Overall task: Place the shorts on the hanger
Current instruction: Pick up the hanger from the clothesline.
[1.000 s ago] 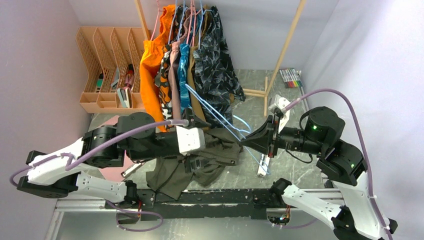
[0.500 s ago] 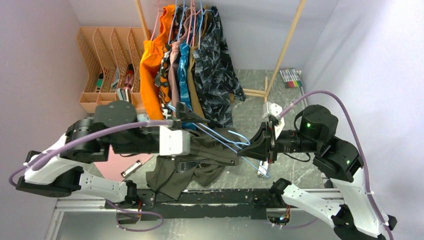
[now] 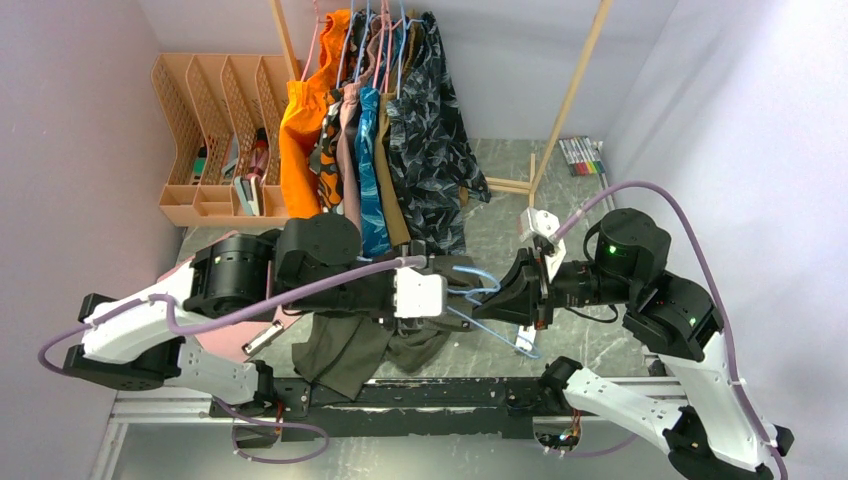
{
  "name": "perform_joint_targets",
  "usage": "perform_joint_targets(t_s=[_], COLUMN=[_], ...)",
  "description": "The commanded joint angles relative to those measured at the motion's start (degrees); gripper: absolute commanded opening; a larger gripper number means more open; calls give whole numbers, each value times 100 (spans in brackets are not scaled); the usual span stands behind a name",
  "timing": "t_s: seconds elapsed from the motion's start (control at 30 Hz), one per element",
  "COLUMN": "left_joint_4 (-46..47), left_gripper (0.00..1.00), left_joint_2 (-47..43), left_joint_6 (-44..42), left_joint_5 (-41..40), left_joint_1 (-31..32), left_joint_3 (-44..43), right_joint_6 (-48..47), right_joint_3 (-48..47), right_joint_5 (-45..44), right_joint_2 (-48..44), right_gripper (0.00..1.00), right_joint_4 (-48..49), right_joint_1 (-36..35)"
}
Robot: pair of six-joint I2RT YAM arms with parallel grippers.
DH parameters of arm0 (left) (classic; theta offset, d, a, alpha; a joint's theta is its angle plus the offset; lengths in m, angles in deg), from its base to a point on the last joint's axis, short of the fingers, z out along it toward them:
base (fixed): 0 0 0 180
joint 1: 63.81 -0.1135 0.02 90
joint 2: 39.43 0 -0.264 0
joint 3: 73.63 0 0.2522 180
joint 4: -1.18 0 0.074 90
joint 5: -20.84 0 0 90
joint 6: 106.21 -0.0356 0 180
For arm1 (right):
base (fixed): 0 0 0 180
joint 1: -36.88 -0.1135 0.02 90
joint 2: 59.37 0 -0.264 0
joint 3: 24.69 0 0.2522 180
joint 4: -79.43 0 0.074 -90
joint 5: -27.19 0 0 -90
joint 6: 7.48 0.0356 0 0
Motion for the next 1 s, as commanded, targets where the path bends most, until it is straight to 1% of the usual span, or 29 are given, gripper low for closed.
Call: perform_joint_targets(t_s=[0.0,0.07,0.13,0.17,0.33,0.37,0.43,0.47,0.5,0.53,0.6,0.73,0.87,0.97], left_joint_4=[99,218,369,431,844,998,1333,1490,1609,1716,1784,1901,2022,2023], left_gripper=[45,27,11,8,7,7,7,7,7,7,7,7,7,7], left_joint_2=[-289,-379,-474,-520,-822,-910,-1159,-1258,-1351,-1412,-1482,-1563,-1623,-1600], left_joint_6=[58,107,145,162,256,289,360,401,428,456,488,506,526,568], left_joint_5=[81,61,-13,-49,-147,-182,-208,-217,-218,-218,-210,-182,0,306], left_joint_1=[-109,-144,-164,-174,-217,-224,-238,-247,-259,-260,-264,-282,-290,-296], left_joint_3=[257,411,578,662,1192,1357,1742,1928,2080,2182,2314,2460,2547,2573], right_joint_6=[-65,-65,-56,-51,91,164,328,416,536,668,879,1232,1229,1244], right_joint_3=[87,103,121,127,203,222,266,297,337,399,536,842,1011,1223], right_joint_5=[109,141,199,235,317,270,223,177,110,71,-26,-87,-219,-22], right_joint_2=[-33,-31,-3,2,40,43,42,31,28,10,-24,-15,25,-65], right_gripper=[0,0,0,0,0,8,38,50,56,59,62,62,61,59], right_joint_4=[116,142,181,199,431,520,716,826,966,1131,1509,2065,2270,2575], right_joint_1=[-37,-37,-37,-37,-37,-36,-31,-32,-32,-38,-38,-31,-31,-33])
